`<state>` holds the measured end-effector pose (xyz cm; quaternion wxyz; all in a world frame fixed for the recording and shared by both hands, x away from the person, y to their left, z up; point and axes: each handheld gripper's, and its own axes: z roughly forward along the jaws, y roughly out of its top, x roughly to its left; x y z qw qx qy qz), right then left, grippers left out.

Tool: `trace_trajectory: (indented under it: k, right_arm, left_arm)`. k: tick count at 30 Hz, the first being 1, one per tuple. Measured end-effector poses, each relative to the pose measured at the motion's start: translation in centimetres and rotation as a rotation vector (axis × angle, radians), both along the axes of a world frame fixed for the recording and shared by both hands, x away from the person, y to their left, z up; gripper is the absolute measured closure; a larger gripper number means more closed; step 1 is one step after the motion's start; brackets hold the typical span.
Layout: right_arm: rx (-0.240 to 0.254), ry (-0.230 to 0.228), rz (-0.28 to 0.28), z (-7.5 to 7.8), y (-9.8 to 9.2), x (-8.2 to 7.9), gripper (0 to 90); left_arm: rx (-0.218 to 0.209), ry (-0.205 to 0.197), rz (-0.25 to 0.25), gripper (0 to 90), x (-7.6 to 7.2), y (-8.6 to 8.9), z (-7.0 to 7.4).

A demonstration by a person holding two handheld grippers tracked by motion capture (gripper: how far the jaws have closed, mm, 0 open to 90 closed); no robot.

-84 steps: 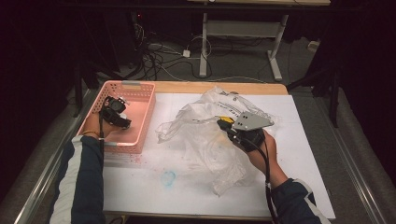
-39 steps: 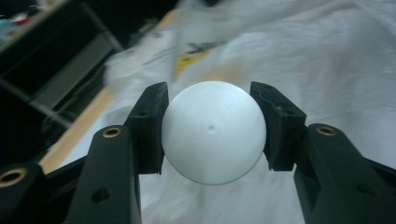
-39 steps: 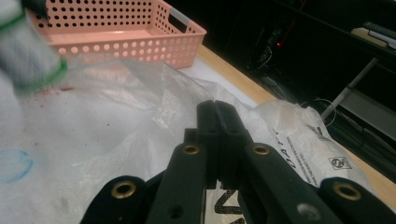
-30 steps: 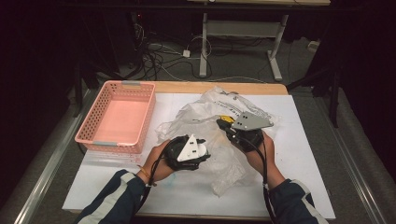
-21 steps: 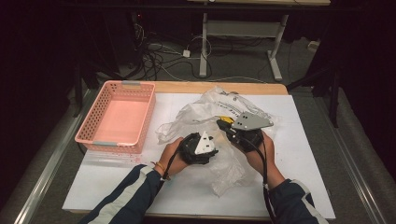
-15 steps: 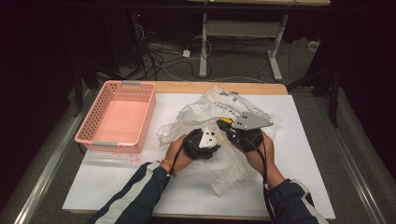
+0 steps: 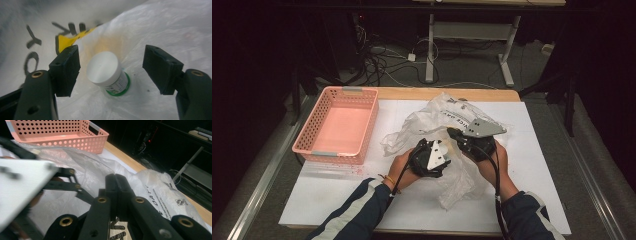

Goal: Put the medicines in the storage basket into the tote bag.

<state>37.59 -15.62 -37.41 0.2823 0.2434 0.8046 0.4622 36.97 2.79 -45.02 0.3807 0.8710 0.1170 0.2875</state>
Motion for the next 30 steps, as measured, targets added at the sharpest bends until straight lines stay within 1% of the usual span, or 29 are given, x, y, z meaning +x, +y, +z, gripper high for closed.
trace_trajectory:
  k: [1, 2, 4, 7, 8, 9, 10, 11, 12, 13, 14, 16, 17, 19, 20, 21, 22, 23, 24, 26, 27, 28, 29, 30]
  right_arm:
    - [0.0, 0.0, 0.0, 0.0, 0.0, 0.0, 90.0]
    - [-0.004, -0.001, 0.001, 0.0, 0.0, 0.0, 90.0]
    - [-0.005, 0.001, -0.001, 0.0, 0.0, -0.1, 90.0]
    - [-0.011, -0.001, 0.003, 0.0, -0.1, -0.2, 90.0]
    - [-0.011, -0.001, 0.003, 0.0, -0.1, -0.2, 90.0]
    - [-0.008, 0.003, 0.001, 0.0, -0.1, -0.2, 90.0]
    - [-0.011, 0.003, 0.001, 0.0, -0.1, -0.3, 90.0]
    - [-0.012, 0.004, 0.003, 0.0, -0.1, -0.3, 90.0]
    - [-0.015, 0.003, 0.004, 0.0, -0.1, -0.3, 90.0]
    - [-0.016, 0.003, 0.003, 0.0, -0.2, -0.4, 90.0]
    - [-0.021, 0.004, 0.007, 0.0, -0.2, -0.4, 90.0]
    - [-0.03, 0.009, 0.008, 0.0, -0.2, -0.5, 90.0]
    - [-0.034, 0.011, 0.011, -0.1, -0.3, -0.5, 90.0]
    - [-0.043, 0.019, 0.011, -0.3, -0.5, -0.5, 90.0]
    - [-0.043, 0.019, 0.011, -0.3, -0.5, -0.5, 90.0]
    - [-0.047, 0.02, 0.009, -0.3, -0.6, -0.5, 90.0]
    - [-0.048, 0.028, 0.008, -0.3, -1.0, -0.6, 90.0]
    - [-0.049, 0.03, 0.008, -0.3, -1.2, -0.6, 90.0]
    - [-0.05, 0.028, 0.004, -0.3, -1.4, -0.7, 90.0]
    - [-0.047, 0.031, 0.004, -0.2, -1.7, -0.8, 90.0]
    - [-0.041, 0.031, 0.007, -0.1, -2.2, -0.8, 90.0]
    - [-0.041, 0.031, 0.007, -0.1, -2.2, -0.8, 90.0]
    - [-0.035, 0.032, 0.006, -0.1, -2.4, -0.8, 90.0]
    - [-0.028, 0.034, 0.005, -0.1, -2.7, -0.8, 90.0]
  left_arm:
    - [0.0, -0.019, -0.01, 29.3, -0.7, 0.2, 0.4]
    - [0.001, -0.041, -0.013, 26.8, -1.2, 0.4, 0.8]
    - [-0.001, -0.064, -0.026, 26.9, -2.1, 1.0, 1.7]
    - [0.001, -0.117, -0.043, 26.8, -3.8, 2.5, 3.3]
    - [-0.012, -0.135, -0.042, 26.8, -4.5, 3.4, 4.0]
    - [-0.032, -0.153, -0.031, 26.8, -5.0, 4.2, 4.5]
    - [-0.056, -0.173, -0.007, 26.2, -5.5, 5.1, 4.8]
    - [-0.076, -0.187, 0.016, 22.7, -5.8, 6.0, 5.2]
    - [-0.085, -0.196, 0.037, 19.8, -6.0, 6.9, 5.5]
    - [-0.088, -0.203, 0.055, 19.7, -6.2, 7.6, 5.6]
    - [-0.088, -0.208, 0.082, 19.5, -6.2, 8.7, 5.6]
    - [-0.1, -0.194, 0.122, 18.9, -6.0, 10.2, 5.6]
    - [-0.106, -0.173, 0.143, 17.6, -5.7, 10.8, 5.4]
    - [-0.092, -0.123, 0.183, 17.5, -4.7, 11.7, 4.8]
    - [-0.091, -0.107, 0.189, 17.5, -4.4, 11.9, 4.6]
    - [-0.086, -0.076, 0.18, 18.2, -4.0, 12.0, 4.1]
    - [-0.075, -0.064, 0.179, 20.8, -3.7, 11.9, 3.9]
    - [-0.055, -0.056, 0.189, 20.8, -3.4, 11.7, 3.5]
    - [-0.037, -0.038, 0.19, 21.7, -3.0, 11.4, 3.2]
    - [-0.03, 0.01, 0.196, 23.4, -2.3, 10.9, 2.6]
    - [-0.022, 0.022, 0.198, 30.2, -2.0, 10.7, 2.4]
    - [-0.016, 0.027, 0.2, 30.2, -1.9, 10.6, 2.3]
    - [-0.015, 0.037, 0.2, 33.4, -1.7, 10.5, 2.2]
    - [-0.007, 0.046, 0.187, 52.5, -1.7, 10.5, 2.1]
